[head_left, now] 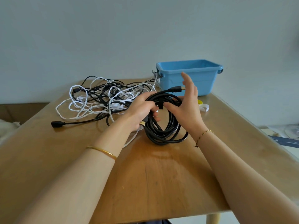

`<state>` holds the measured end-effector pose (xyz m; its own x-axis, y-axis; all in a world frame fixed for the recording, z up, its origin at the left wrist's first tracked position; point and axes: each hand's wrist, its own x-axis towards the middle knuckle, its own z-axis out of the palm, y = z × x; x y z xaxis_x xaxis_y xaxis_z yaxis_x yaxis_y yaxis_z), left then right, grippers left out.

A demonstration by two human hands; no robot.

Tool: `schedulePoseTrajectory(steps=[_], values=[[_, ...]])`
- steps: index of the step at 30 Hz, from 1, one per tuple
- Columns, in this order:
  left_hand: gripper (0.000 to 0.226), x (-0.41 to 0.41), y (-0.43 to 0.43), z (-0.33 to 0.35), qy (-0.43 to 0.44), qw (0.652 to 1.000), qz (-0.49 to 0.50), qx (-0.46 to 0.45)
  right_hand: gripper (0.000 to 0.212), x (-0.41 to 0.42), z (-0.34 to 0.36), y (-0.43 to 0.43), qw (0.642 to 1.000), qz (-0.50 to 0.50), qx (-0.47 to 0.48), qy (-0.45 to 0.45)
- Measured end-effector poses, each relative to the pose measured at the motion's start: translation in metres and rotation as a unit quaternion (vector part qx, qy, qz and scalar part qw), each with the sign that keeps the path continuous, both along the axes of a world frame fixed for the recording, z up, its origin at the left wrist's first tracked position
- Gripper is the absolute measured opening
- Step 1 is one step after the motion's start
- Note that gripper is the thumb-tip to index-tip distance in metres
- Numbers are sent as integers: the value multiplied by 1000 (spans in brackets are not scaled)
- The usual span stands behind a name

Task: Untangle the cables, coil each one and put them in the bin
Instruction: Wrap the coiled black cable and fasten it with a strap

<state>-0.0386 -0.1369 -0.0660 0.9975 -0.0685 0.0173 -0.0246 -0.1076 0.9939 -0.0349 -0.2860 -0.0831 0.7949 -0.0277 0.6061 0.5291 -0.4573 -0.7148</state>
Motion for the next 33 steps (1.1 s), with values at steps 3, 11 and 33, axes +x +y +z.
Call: schedulePoseTrajectory(steps=[3,11,33], values=[[51,0,1,1,-24,999,7,24,53,-2,1,2,998,8,-56,6],[24,0,1,-1,-54,998,12,-8,56,1,-1,7,997,-1,-77,21],[25,-2,-6,4,-86,994,62,13,4,0,-2,15,959,-111,-209,-155]])
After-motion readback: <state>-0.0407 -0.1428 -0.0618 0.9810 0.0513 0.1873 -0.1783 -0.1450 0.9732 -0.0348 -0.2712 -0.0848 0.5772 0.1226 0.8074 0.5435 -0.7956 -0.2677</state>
